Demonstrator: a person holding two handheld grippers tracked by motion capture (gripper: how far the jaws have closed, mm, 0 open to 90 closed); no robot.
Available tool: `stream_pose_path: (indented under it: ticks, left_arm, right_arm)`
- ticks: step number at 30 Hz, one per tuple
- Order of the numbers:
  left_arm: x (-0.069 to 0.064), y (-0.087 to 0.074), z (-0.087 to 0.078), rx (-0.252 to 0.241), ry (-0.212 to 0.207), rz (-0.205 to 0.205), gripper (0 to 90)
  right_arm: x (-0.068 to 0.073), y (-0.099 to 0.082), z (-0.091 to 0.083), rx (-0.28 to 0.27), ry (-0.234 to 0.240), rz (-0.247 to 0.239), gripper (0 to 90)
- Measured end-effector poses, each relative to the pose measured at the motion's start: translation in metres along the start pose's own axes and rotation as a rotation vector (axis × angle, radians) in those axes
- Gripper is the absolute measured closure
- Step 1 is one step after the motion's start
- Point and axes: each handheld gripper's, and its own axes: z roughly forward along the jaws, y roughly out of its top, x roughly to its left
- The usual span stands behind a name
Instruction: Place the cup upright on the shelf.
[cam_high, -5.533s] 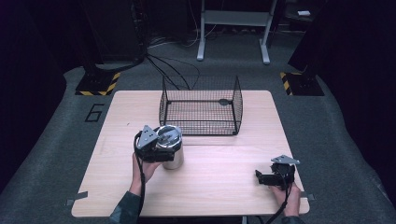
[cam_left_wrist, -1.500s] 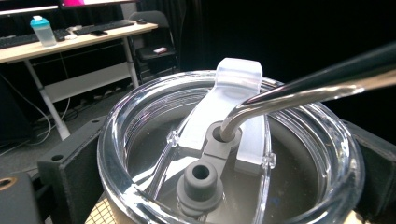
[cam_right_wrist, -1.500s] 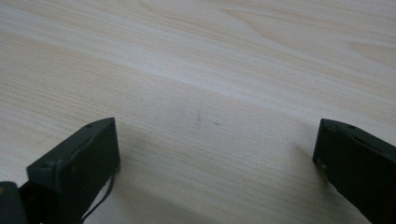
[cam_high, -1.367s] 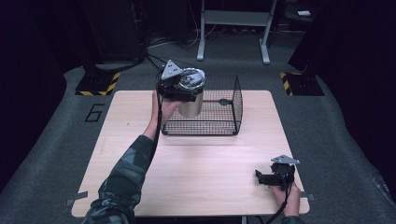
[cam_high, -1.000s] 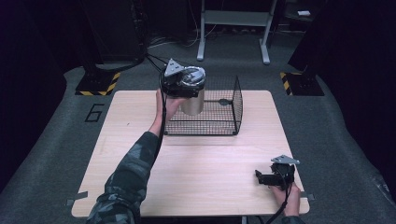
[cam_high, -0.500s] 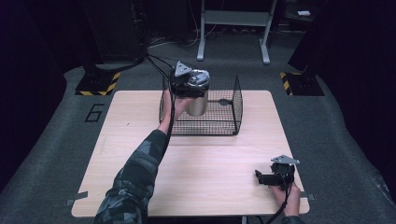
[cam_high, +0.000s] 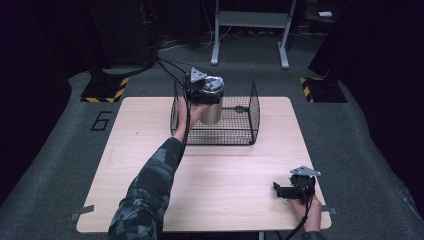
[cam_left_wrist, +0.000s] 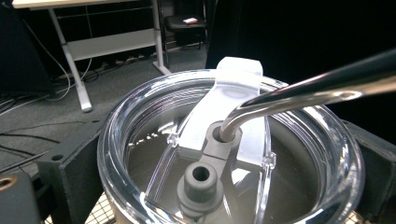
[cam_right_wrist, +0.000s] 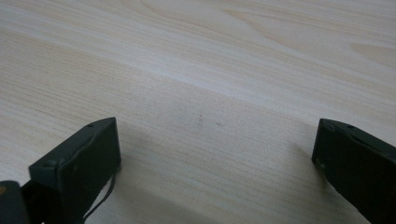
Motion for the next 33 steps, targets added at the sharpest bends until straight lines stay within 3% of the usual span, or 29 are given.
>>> stream_pose_path:
  ticks: [10,27,33]
  left_arm:
    - [0.005,-0.013,0.012,0.026,0.01,-0.027,3.8]
    - [0.007,-0.028,0.03,0.069,-0.012,-0.049,3.9]
    - [0.003,-0.033,0.039,0.087,-0.001,-0.037,3.8]
  right_arm:
    - [0.0,0.0,0.0,-0.004,-0.003,0.001,0.7]
    - [0.001,0.0,0.0,-0.005,0.004,0.007,0.9]
    - [0.0,0.0,0.0,-0.002,0.008,0.002,0.9]
